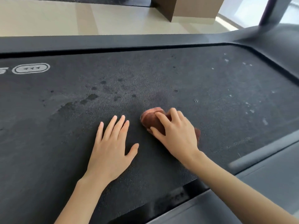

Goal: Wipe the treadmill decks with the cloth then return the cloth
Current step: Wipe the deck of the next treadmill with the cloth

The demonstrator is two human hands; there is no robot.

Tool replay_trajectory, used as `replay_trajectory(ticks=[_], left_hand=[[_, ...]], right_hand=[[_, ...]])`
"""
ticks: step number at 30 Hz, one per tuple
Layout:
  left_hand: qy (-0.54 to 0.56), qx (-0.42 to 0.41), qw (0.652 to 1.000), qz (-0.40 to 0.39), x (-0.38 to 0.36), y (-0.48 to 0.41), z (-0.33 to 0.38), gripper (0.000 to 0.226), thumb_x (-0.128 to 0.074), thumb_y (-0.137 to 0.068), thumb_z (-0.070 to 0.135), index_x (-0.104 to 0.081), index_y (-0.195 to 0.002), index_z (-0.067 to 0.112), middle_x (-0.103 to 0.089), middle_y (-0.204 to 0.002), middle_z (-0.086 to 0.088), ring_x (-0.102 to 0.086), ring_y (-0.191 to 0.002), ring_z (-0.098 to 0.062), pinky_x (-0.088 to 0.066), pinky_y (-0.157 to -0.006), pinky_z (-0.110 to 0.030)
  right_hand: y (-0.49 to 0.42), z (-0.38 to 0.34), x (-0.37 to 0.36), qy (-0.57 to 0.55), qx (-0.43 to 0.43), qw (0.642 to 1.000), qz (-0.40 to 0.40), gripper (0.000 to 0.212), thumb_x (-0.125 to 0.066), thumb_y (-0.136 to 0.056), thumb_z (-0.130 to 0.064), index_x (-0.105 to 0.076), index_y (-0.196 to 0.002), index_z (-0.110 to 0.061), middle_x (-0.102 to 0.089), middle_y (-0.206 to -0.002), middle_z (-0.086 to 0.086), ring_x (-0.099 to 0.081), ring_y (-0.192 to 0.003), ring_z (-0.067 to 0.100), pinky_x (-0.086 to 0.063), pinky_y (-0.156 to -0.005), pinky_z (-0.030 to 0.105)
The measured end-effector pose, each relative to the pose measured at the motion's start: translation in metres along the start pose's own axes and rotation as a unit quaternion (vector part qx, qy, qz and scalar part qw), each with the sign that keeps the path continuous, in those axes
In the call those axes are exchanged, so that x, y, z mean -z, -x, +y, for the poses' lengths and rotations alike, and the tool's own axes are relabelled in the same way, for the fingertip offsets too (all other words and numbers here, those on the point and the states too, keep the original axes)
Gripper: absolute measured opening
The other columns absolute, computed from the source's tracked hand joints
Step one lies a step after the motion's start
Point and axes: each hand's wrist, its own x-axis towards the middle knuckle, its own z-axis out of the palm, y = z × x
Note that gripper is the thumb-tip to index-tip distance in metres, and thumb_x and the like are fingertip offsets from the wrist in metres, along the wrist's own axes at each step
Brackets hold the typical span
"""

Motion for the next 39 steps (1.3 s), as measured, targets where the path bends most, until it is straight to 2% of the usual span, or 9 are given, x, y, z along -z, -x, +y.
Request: replay_trajectory(ticks=[6, 14, 17, 22, 26, 29, 33, 36, 39], left_hand=[[-0.004, -0.002, 1.0, 0.002, 0.001, -0.001, 0.0, 0.073, -0.03, -0.085, 0.054, -0.036, -0.143, 0.011, -0.028, -0.153, -0.005, -0.017, -0.143, -0.02, -0.016, -0.116, -0.049], [-0.012, -0.012, 1.0, 0.004, 0.0, -0.001, 0.001, 0.076, -0.024, -0.083, 0.055, -0.041, -0.14, 0.008, -0.032, -0.151, -0.006, -0.022, -0.142, -0.022, -0.019, -0.115, -0.051], [-0.011, -0.012, 1.0, 0.002, 0.0, 0.0, -0.001, 0.076, -0.021, -0.084, 0.057, -0.037, -0.142, 0.01, -0.028, -0.152, -0.004, -0.018, -0.143, -0.02, -0.017, -0.115, -0.05], [-0.009, -0.005, 1.0, 0.002, 0.0, 0.0, 0.0, 0.076, -0.021, -0.085, 0.057, -0.035, -0.143, 0.01, -0.028, -0.153, -0.004, -0.016, -0.144, -0.019, -0.016, -0.116, -0.049], [-0.018, -0.003, 1.0, 0.005, -0.002, -0.001, 0.003, 0.076, -0.022, -0.084, 0.055, -0.036, -0.142, 0.009, -0.03, -0.152, -0.005, -0.018, -0.143, -0.021, -0.017, -0.115, -0.05], [-0.018, -0.006, 1.0, 0.005, -0.002, -0.001, 0.003, 0.076, -0.023, -0.084, 0.055, -0.037, -0.142, 0.008, -0.03, -0.152, -0.006, -0.018, -0.143, -0.021, -0.017, -0.115, -0.051], [-0.012, -0.007, 1.0, 0.009, -0.002, -0.001, 0.004, 0.077, -0.021, -0.083, 0.055, -0.038, -0.141, 0.007, -0.031, -0.152, -0.006, -0.019, -0.143, -0.021, -0.016, -0.115, -0.051], [-0.011, -0.009, 1.0, 0.004, 0.0, -0.001, 0.004, 0.08, -0.019, -0.081, 0.056, -0.037, -0.142, 0.007, -0.03, -0.152, -0.006, -0.018, -0.143, -0.022, -0.015, -0.115, -0.051], [-0.014, -0.01, 1.0, -0.016, 0.002, -0.004, 0.004, 0.084, -0.011, -0.08, 0.059, -0.027, -0.146, 0.01, -0.019, -0.156, -0.004, -0.008, -0.145, -0.019, -0.007, -0.117, -0.048]], right_hand=[[0.007, -0.004, 0.009, 0.002, 0.057, 0.997, -0.059, 0.042, -0.061, -0.082, -0.051, -0.064, -0.109, -0.019, -0.056, -0.094, 0.006, -0.056, -0.082, 0.026, -0.048, -0.064, 0.033], [-0.049, -0.009, -0.025, 0.017, 0.037, 0.999, -0.029, 0.043, -0.056, -0.083, -0.054, -0.061, -0.111, -0.021, -0.053, -0.1, 0.008, -0.053, -0.089, 0.028, -0.046, -0.065, 0.037], [-0.065, 0.038, -0.024, 0.046, -0.038, 0.997, -0.044, 0.047, -0.053, -0.085, -0.056, -0.056, -0.12, -0.024, -0.05, -0.107, 0.009, -0.05, -0.099, 0.031, -0.044, -0.069, 0.038], [-0.057, 0.156, -0.003, 0.082, -0.258, 0.961, -0.053, 0.051, -0.05, -0.088, -0.056, -0.053, -0.127, -0.025, -0.048, -0.114, 0.016, -0.048, -0.108, 0.038, -0.044, -0.082, 0.045], [-0.05, 0.168, -0.002, 0.099, -0.314, 0.943, -0.038, 0.051, -0.052, -0.09, -0.049, -0.053, -0.126, -0.013, -0.047, -0.118, 0.02, -0.046, -0.109, 0.04, -0.044, -0.086, 0.048], [-0.043, 0.128, -0.001, 0.093, -0.259, 0.961, -0.027, 0.051, -0.052, -0.089, -0.05, -0.055, -0.122, -0.012, -0.049, -0.112, 0.018, -0.049, -0.104, 0.038, -0.044, -0.078, 0.042], [-0.015, 0.059, 0.001, 0.084, -0.102, 0.991, -0.011, 0.042, -0.058, -0.086, -0.05, -0.062, -0.109, -0.015, -0.052, -0.098, 0.012, -0.053, -0.086, 0.031, -0.034, -0.059, 0.031], [0.006, 0.04, 0.006, 0.052, -0.018, 0.999, -0.002, 0.041, -0.058, -0.082, -0.051, -0.066, -0.102, -0.016, -0.055, -0.087, 0.011, -0.055, -0.074, 0.029, -0.039, -0.053, 0.03], [0.015, 0.062, 0.012, 0.019, -0.025, 0.999, -0.022, 0.044, -0.055, -0.081, -0.055, -0.066, -0.105, -0.02, -0.055, -0.089, 0.008, -0.056, -0.078, 0.029, -0.042, -0.055, 0.03]])
